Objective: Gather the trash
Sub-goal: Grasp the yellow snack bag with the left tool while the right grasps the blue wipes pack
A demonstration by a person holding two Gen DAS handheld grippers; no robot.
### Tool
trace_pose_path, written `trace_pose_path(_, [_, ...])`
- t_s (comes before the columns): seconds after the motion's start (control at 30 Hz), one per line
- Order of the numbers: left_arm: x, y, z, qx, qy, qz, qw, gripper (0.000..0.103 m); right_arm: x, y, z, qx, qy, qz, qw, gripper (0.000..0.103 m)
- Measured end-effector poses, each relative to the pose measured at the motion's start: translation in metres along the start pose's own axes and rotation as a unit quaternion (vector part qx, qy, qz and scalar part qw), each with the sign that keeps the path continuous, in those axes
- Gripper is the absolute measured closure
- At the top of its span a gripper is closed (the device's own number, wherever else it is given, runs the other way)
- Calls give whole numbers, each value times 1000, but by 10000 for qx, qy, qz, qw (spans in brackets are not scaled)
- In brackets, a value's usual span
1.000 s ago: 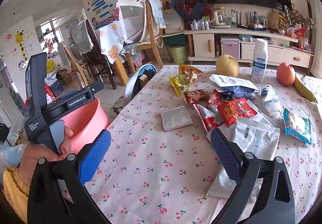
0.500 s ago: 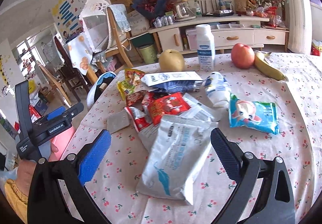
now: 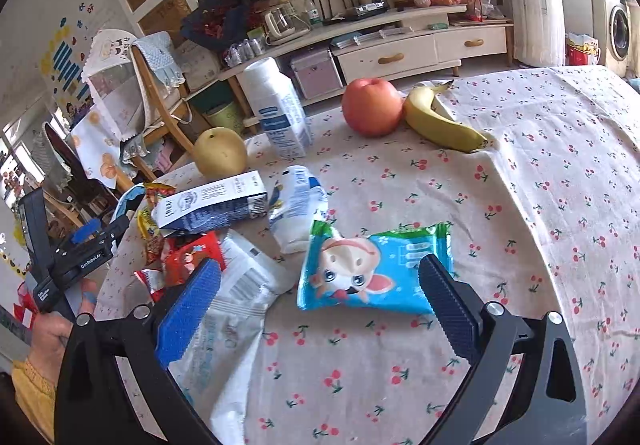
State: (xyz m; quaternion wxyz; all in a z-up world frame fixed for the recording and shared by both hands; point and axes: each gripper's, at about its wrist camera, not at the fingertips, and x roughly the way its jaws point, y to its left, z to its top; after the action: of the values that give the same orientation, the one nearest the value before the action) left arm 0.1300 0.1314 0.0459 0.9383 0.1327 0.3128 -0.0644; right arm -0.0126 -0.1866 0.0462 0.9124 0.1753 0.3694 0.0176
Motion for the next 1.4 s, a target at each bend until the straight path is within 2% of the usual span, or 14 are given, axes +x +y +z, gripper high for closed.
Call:
trace_pose_path(0.07, [20,-5,8,362,173,113,9991,12,8,-10,5,-108,42,-176,9998,5])
trace_pose_path(0.13, [35,-4,14,500,304,211,9981,12,19,-20,9,-108,176,-143,9997,5])
trace_pose_path(0.37, [79,2,22,409,776,-45,9961,12,55,-26,9,-86,644,46,9979,5])
trace_pose_path(0.43, [85,2,21,381,852,-63,9956,16,60,-21,6,-220,738,-17,9970,5])
trace_pose_path(0.5, [94,2,17,324,1010,-153,9942,32,63,-14,5,-458,743,-140,9961,5])
trace_pose_path(0.57, [100,1,14,335,1109,-44,9933,41,65,-10,3,-626,732,-238,9951,5])
trace_pose_path(0.6, [100,2,13,284,1057,-98,9939,47,66,-8,2,-689,733,-287,9945,5])
trace_pose_path(0.7, [99,4,11,70,1054,-137,9943,51,68,-4,0,-854,746,-427,9926,5])
trace_pose_path(0.87, [88,5,4,-184,1036,-347,9938,55,72,-4,0,-972,778,-563,9906,5])
trace_pose_path(1.03, [67,8,-10,-599,1077,-710,9898,59,74,-8,0,-938,845,-558,9904,5])
trace_pose_path(1.4, [9,3,-47,-926,1137,-720,9866,60,69,-5,-9,-1067,945,-558,9882,7])
